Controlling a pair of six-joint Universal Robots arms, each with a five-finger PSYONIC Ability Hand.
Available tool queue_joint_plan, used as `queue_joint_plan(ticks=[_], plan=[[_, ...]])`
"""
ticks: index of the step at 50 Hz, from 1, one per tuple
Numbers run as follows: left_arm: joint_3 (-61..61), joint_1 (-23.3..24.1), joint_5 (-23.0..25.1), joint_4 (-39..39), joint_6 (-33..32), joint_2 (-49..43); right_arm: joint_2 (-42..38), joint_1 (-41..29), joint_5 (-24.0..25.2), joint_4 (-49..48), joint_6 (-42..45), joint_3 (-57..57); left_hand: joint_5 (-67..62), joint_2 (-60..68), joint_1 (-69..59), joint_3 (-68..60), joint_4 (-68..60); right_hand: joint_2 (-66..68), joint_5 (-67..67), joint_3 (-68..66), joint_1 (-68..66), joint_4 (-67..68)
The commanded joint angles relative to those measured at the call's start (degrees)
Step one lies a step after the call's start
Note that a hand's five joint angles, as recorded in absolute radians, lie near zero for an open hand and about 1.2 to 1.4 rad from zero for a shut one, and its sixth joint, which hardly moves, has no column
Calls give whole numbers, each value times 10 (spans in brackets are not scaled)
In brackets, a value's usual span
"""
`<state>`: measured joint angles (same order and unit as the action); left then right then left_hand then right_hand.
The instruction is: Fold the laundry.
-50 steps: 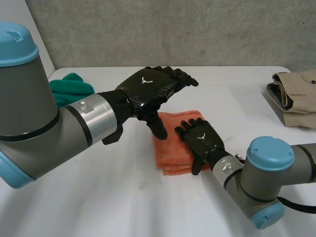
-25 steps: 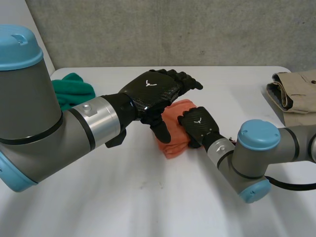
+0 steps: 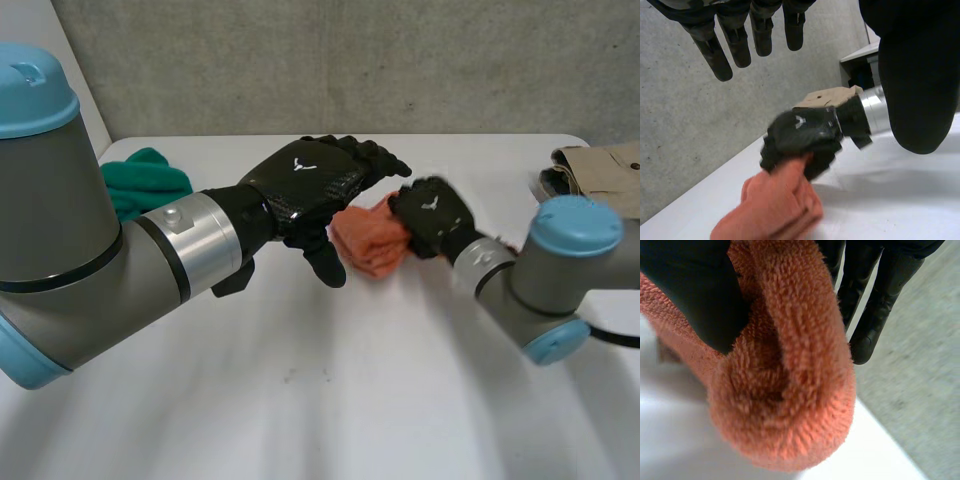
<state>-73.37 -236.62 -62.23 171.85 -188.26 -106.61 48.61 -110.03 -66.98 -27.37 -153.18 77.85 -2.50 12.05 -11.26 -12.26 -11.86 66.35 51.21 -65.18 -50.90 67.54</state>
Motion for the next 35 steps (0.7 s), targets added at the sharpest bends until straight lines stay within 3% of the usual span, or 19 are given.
queue_joint_plan(ticks=[1,5,11,18,25,35], plan=[[1,-2,0,1,0,0,17,50,46,-74,-11,-52,-4,9,-16,-6,-10,137,188,-148,-291,125],[1,-2,0,1,0,1,18,73,50,-109,-32,-109,-6,10,-18,-8,-12,137,188,-148,-291,125],[2,-2,0,1,0,1,3,143,77,-127,-128,-230,-6,10,-18,-8,-12,137,188,-148,-291,125],[2,-2,0,1,0,2,-58,219,114,-131,-186,-348,-7,12,-20,-10,-14,137,188,-148,-291,125],[1,-1,0,1,0,2,-126,307,145,-152,-192,-394,-7,12,-20,-10,-14,137,188,-148,-291,125],[0,1,0,1,0,-7,-228,402,208,-175,-211,-374,-7,12,-20,-10,-14,137,188,-148,-291,125]])
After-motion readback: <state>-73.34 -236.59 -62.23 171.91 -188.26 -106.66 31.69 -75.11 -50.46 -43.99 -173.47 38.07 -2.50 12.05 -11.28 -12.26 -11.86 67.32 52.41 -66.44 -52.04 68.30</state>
